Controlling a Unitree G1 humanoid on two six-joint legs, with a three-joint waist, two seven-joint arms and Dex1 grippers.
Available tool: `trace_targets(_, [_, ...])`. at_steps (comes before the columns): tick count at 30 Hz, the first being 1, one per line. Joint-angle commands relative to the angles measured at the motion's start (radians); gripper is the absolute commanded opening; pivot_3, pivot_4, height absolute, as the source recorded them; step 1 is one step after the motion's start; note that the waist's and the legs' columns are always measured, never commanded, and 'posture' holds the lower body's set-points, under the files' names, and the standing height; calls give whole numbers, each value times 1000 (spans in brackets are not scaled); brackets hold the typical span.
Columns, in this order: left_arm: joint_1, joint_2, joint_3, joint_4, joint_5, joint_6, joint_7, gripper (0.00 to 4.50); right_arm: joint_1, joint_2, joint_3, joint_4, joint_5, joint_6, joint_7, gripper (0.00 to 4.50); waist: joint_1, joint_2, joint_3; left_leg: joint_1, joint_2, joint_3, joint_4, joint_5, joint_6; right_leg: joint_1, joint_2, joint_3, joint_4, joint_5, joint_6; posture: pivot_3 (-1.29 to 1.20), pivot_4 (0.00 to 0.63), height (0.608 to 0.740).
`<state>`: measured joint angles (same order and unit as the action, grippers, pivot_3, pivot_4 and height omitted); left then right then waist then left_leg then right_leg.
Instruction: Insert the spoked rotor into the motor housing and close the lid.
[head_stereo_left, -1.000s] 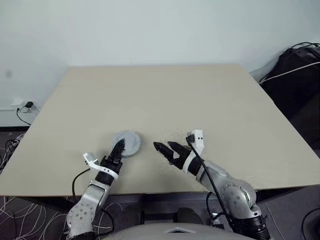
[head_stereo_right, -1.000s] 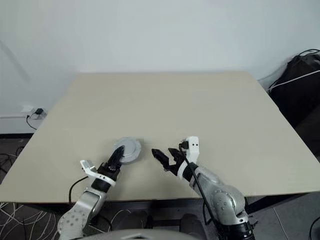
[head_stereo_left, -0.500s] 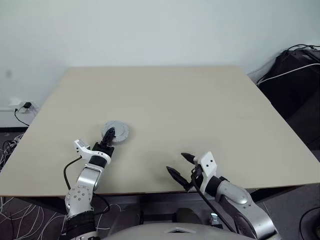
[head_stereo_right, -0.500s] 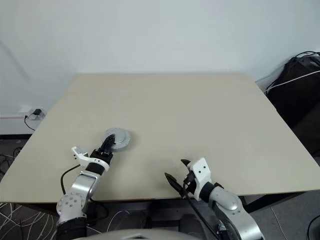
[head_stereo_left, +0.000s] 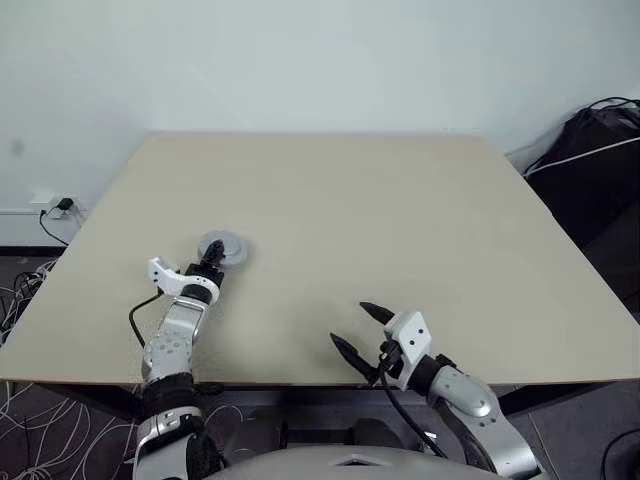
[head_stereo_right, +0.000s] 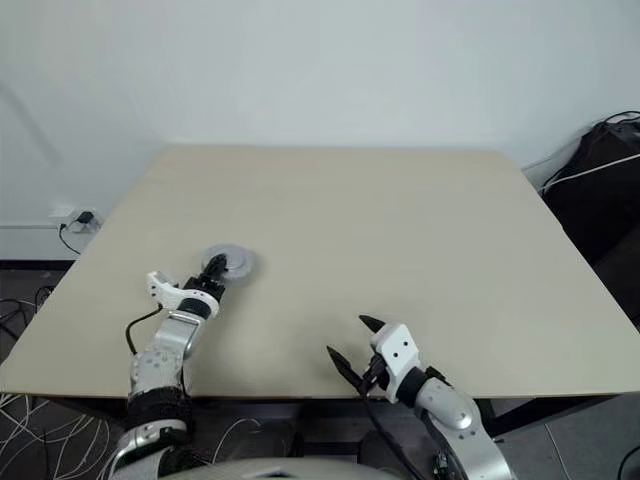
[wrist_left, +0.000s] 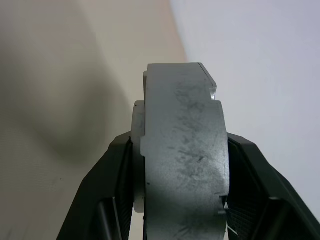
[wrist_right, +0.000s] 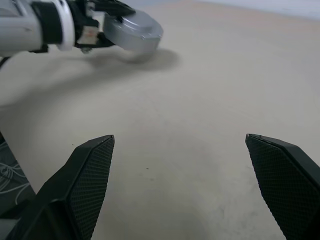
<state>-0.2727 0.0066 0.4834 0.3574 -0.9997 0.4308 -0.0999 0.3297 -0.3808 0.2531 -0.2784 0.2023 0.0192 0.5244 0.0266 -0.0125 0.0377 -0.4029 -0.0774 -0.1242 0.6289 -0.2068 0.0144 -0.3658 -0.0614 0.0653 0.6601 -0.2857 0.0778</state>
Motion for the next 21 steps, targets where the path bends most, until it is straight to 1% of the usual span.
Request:
trace_targets(1, [-85, 6, 4, 43, 8, 4, -27, 2083, -2, 12, -17, -12, 8, -27, 10, 4500, 1, 0, 0, 0, 0, 0, 0, 0, 0, 0, 0, 0, 0, 2, 3, 0, 0, 740])
trace_targets(8, [-194, 14, 18, 207, 76, -36, -54, 2083, 14, 19, -20, -23, 14, -11, 17, 4500, 1, -1, 0, 0, 0, 0, 0, 1, 0, 0, 0, 0, 0, 2, 3, 0, 0, 740])
trace_targets(12, [-240, 22, 19, 281, 136, -65, -40, 2083, 18, 22, -20, -27, 11, -2, 17, 4500, 1, -1, 0, 0, 0, 0, 0, 1, 0, 0, 0, 0, 0, 3, 3, 0, 0, 740])
trace_targets(16, [-252, 37, 23, 326, 175, -56, -20, 2083, 20, 24, -20, -30, 10, 7, 15, 4500, 1, -1, 0, 1, 0, 0, 0, 1, 0, 0, 0, 0, 1, 4, 4, 0, 0, 740])
trace_targets(19, [-240, 41, 27, 323, 183, -41, -31, 2083, 19, 27, -19, -28, 11, 13, 16, 4500, -3, -1, 0, 7, 0, 0, 0, 1, 0, 5, 0, 0, 1, 1, 8, 0, 0, 740])
trace_targets(21, [-223, 44, 25, 309, 187, -23, -36, 2083, 15, 29, -18, -25, 11, 18, 17, 4500, -8, -1, 0, 8, 0, 0, 0, 1, 0, 7, 0, 0, 1, 0, 6, 0, 0, 740])
